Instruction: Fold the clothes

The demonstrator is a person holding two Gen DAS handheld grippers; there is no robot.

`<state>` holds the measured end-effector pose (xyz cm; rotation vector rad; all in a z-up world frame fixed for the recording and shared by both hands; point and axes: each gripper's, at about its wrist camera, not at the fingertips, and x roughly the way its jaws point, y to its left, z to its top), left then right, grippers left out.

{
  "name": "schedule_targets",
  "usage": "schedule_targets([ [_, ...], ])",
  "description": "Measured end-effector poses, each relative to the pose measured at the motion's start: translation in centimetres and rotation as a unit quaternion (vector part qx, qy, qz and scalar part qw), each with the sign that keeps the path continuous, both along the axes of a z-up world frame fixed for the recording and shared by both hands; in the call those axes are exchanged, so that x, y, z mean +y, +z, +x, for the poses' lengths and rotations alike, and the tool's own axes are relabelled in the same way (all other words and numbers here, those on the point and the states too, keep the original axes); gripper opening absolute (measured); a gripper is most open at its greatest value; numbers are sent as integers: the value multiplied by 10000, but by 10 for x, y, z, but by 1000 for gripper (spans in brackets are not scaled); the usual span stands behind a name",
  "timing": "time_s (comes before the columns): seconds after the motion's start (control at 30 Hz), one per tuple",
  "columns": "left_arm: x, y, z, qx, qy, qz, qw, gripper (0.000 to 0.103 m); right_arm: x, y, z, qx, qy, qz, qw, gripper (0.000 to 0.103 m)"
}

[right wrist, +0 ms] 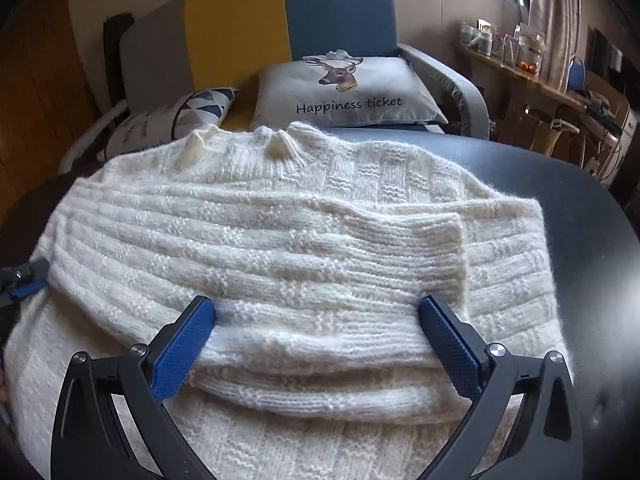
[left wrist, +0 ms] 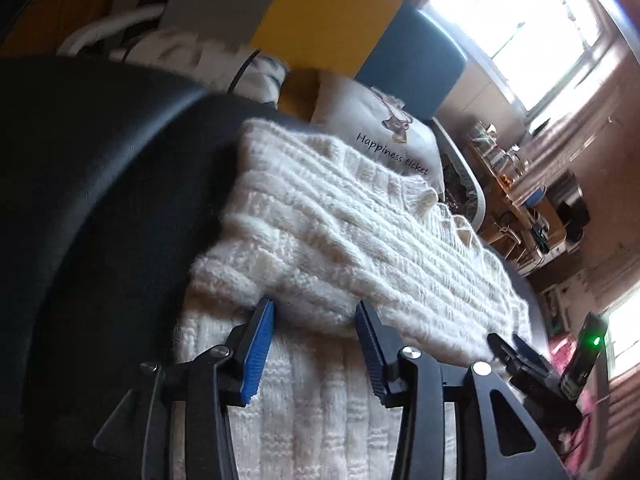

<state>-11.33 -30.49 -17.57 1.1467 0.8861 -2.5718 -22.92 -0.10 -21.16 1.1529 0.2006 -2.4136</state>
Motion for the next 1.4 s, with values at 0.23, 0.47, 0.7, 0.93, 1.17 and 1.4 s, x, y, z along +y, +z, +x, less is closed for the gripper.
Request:
schedule_targets([
  [0.23, 3, 18, 12, 101, -110, -42, 9999, 43, 13, 13, -6, -319, 27, -416, 9986, 103],
  [0.47, -4, 43, -12, 277, -363, -514, 9976, 45, 4, 39, -19, -209, 375, -987, 9942, 103],
  [0.7, 4, 22, -33, -308, -885, -1029, 9903, 45, -2, 16, -47, -376, 356, -831, 9952, 103],
  [0.93, -6, 35, -51, 38, -1048, -909, 9903, 45, -14, 22, -53, -558, 822, -874, 9912, 103],
  [1.17, -11, 20, -65, -407, -1044, -1072, 9879, 46, -26, 14, -64, -571, 912, -404, 9934, 103],
  [1.4, -12, 25, -76, -295, -1211, -864, 9884, 46, -49, 37, -33, -860, 2232, -868, 9671, 103],
])
